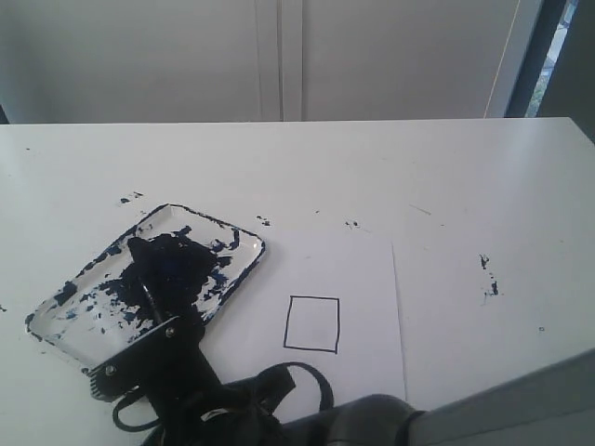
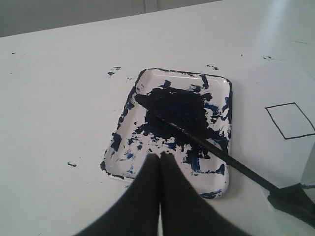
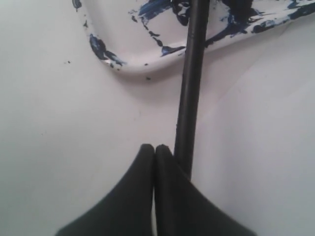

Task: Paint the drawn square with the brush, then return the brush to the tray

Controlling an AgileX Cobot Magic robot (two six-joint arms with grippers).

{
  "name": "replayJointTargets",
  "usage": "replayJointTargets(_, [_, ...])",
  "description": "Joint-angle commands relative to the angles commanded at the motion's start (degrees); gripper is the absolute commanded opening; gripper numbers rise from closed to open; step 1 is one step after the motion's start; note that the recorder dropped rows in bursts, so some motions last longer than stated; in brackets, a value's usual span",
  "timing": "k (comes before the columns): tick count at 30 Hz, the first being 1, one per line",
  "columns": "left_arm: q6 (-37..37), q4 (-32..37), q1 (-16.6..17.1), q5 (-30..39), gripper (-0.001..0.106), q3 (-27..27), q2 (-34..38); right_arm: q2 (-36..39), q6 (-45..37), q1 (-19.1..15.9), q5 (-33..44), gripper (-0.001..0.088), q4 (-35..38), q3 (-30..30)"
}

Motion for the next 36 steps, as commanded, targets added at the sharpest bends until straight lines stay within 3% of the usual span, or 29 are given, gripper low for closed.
replayJointTargets(8, [0.0,0.0,0.0,-0.1,0.000,0.0,0.0,0.0,-3.9,-3.7,-0.1,0.0000,0.0,0.0])
replayJointTargets(16, [0.0,0.0,0.0,-0.1,0.000,0.0,0.0,-0.4,-10.2,-4.9,-4.3,0.0000,0.0,-2.3])
replayJointTargets(18, [0.0,0.0,0.0,-0.1,0.000,0.0,0.0,-1.9,-10.6,-4.9,-4.3,0.0000,0.0,-3.4])
replayJointTargets(23, [0.0,0.0,0.0,-0.1,0.000,0.0,0.0,-9.9,-20.6,-4.5,-3.9,0.0000,0.0,-3.0])
replayJointTargets(28, [0.0,0.2,0.0,-0.1,0.000,0.0,0.0,-17.1,-21.5,-2.8,-1.7,0.0000,0.0,-0.3])
replayJointTargets(36, [0.0,0.2,0.0,0.0,0.000,0.0,0.0,-25.2,-18.4,0.6,-0.1,0.0000,0.0,9.9])
